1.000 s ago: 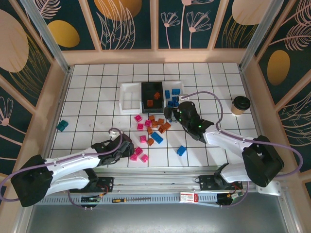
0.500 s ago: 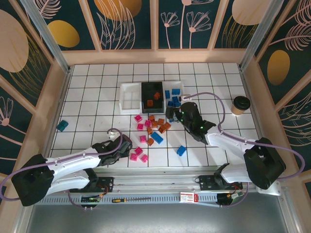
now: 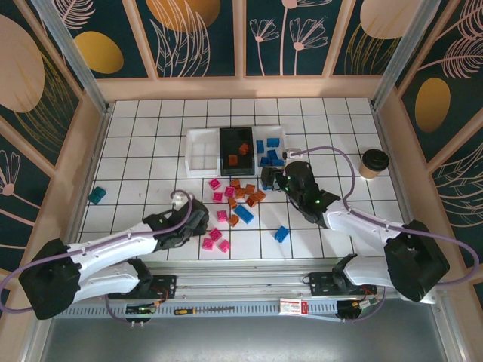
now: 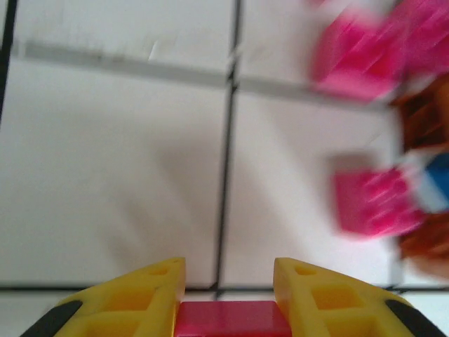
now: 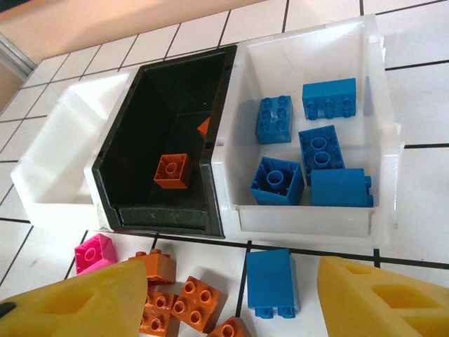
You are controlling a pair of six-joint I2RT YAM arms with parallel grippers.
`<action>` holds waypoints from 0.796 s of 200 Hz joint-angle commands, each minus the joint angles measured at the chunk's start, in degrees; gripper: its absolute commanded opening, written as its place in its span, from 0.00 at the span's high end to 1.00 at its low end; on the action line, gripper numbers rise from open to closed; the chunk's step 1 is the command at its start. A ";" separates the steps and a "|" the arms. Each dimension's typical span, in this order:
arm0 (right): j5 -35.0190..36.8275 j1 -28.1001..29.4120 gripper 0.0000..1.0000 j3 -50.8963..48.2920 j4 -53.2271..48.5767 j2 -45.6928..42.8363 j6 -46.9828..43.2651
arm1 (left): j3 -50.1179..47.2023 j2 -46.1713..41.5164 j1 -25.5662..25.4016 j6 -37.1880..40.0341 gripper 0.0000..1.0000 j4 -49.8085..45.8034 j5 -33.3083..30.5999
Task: Sort the legos into containers by color
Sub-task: Pick up the lego from the middle-left of the table, then place the lego in the container.
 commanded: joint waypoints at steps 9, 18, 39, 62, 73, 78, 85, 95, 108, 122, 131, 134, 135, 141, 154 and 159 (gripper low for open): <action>1.90 -0.49 0.35 -1.47 1.48 -2.49 1.21 | 10.51 1.02 8.15 9.75 0.78 3.00 -4.44; 1.89 -0.49 0.35 -1.73 1.38 -2.77 1.35 | 13.16 2.86 10.66 11.91 0.78 4.59 -4.89; 1.62 -0.49 0.35 -2.31 0.71 -2.99 1.77 | 19.81 10.06 14.90 15.91 0.78 8.23 -5.09; 1.26 -0.47 0.35 -3.11 0.10 -3.77 2.45 | 26.54 19.86 19.59 18.41 0.78 11.81 -2.36; 1.43 -0.40 0.35 -3.76 -0.20 -4.56 2.68 | 29.34 24.18 21.40 19.20 0.78 13.23 -0.44; 1.47 -0.40 0.35 -4.09 -0.31 -5.16 2.76 | 30.71 25.96 21.92 19.54 0.78 13.69 0.01; 1.56 -0.41 0.35 -4.63 -0.46 -5.75 2.87 | 32.56 28.33 22.26 20.10 0.78 13.98 0.04; 1.57 -0.40 0.35 -5.23 -0.84 -6.53 3.06 | 35.47 31.80 22.73 20.83 0.78 13.75 -0.50; 1.57 -0.44 0.35 -5.83 -1.48 -7.35 3.46 | 39.06 37.06 23.61 20.94 0.77 12.90 -0.33; 1.57 -0.33 0.35 -6.60 -1.86 -8.27 3.88 | 42.18 41.10 24.38 20.86 0.77 12.76 0.65; 1.60 -0.32 0.35 -7.04 -2.21 -8.69 4.19 | 43.93 43.27 24.67 20.86 0.73 12.60 0.96; 1.56 -0.31 0.34 -7.20 -2.36 -8.83 4.26 | 44.42 43.80 24.69 20.91 0.72 12.43 1.01; 1.59 -0.31 0.34 -7.21 -2.39 -8.90 4.32 | 44.58 43.98 24.69 20.93 0.71 12.42 1.04; 1.57 -0.32 0.35 -7.42 -2.67 -9.21 4.47 | 45.46 45.06 24.69 21.04 0.67 12.24 1.21; 1.39 -0.32 0.34 -7.58 -3.28 -9.75 4.72 | 46.30 46.08 24.70 21.05 0.51 12.56 1.81; 1.41 -0.24 0.34 -7.65 -3.61 -9.87 4.87 | 46.44 46.04 24.69 21.04 0.47 12.74 2.21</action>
